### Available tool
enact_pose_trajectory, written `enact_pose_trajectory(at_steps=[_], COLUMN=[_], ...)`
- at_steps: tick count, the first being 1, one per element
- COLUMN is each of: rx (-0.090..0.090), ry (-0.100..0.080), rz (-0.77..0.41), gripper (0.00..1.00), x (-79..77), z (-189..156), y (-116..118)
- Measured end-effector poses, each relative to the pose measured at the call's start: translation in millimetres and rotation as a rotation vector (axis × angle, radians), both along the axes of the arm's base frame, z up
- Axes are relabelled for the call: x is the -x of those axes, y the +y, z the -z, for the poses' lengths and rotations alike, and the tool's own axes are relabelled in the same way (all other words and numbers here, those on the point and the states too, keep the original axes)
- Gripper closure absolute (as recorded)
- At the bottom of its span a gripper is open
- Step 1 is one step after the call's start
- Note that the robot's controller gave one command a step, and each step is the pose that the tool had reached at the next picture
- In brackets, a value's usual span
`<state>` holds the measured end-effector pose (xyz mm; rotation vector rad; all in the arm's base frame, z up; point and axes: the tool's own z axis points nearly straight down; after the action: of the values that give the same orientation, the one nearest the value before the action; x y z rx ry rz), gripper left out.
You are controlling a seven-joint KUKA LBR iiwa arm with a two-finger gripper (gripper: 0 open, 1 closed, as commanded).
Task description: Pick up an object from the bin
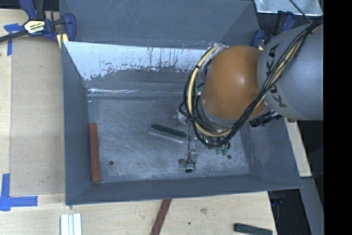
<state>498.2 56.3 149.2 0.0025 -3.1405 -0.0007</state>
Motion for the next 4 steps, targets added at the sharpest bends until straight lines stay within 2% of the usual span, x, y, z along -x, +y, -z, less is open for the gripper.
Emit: enact_pose_trajectory(at_steps=[1,2,3,4], rx=[0.001,-0.002,-0.003,-0.003], ry=[0.001,-0.016,-0.017,-0.017], rz=[-0.068,-0.049,0.182,0.182], gripper=[0.0,0.0,1.0,1.0], x=[-1.9,-13.3,-20.9,-20.9], z=[-49,-27,76,76], y=[19,21,24,24])
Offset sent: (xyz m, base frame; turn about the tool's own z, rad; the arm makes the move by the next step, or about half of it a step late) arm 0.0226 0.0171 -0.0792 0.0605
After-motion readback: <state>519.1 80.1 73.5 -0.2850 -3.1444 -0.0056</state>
